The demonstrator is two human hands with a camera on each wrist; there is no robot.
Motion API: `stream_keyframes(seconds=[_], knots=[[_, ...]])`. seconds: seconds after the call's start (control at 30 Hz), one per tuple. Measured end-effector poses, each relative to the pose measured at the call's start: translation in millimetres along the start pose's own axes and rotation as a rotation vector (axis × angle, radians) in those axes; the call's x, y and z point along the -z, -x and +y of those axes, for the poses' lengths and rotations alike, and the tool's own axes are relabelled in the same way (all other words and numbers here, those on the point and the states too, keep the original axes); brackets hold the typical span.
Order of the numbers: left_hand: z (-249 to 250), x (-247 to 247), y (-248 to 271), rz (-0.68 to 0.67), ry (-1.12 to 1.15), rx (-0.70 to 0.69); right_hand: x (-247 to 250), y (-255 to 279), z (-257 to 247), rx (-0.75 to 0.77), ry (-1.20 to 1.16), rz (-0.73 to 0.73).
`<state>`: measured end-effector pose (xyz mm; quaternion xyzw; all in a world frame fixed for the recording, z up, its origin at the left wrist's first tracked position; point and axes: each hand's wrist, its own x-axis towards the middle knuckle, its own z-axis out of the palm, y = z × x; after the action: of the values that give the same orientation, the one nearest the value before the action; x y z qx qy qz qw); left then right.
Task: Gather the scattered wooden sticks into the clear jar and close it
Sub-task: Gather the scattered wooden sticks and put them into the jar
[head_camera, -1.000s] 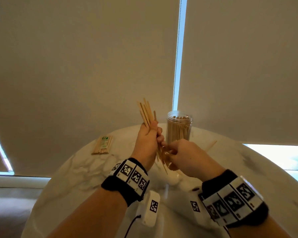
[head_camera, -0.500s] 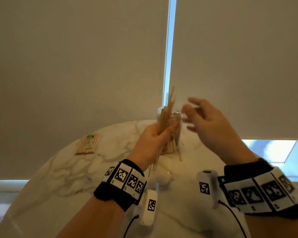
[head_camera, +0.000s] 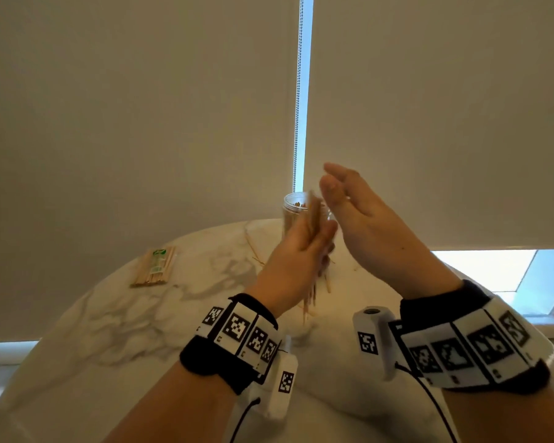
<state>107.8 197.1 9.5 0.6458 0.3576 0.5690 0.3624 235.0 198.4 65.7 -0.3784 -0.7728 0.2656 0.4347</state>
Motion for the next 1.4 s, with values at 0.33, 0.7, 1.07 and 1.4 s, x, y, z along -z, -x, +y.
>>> stream_keyframes(seconds=[0.33,0.7,1.07,1.4], knots=[[10,17,-13,0.434,0.734,0.075,-14,0,22,-0.172,0.154,-0.485],[10,18,-12,0.463,0.56,0.075,-18,0,19,-0.113,0.05,-0.565],[12,5,-7,0.183,0.457,0.122,-13,-6,37,-0.156,0.324,-0.204],[21,15,-8,0.409,0.568,0.256,-7,-2,33,-0.162,0.594,-0.291]])
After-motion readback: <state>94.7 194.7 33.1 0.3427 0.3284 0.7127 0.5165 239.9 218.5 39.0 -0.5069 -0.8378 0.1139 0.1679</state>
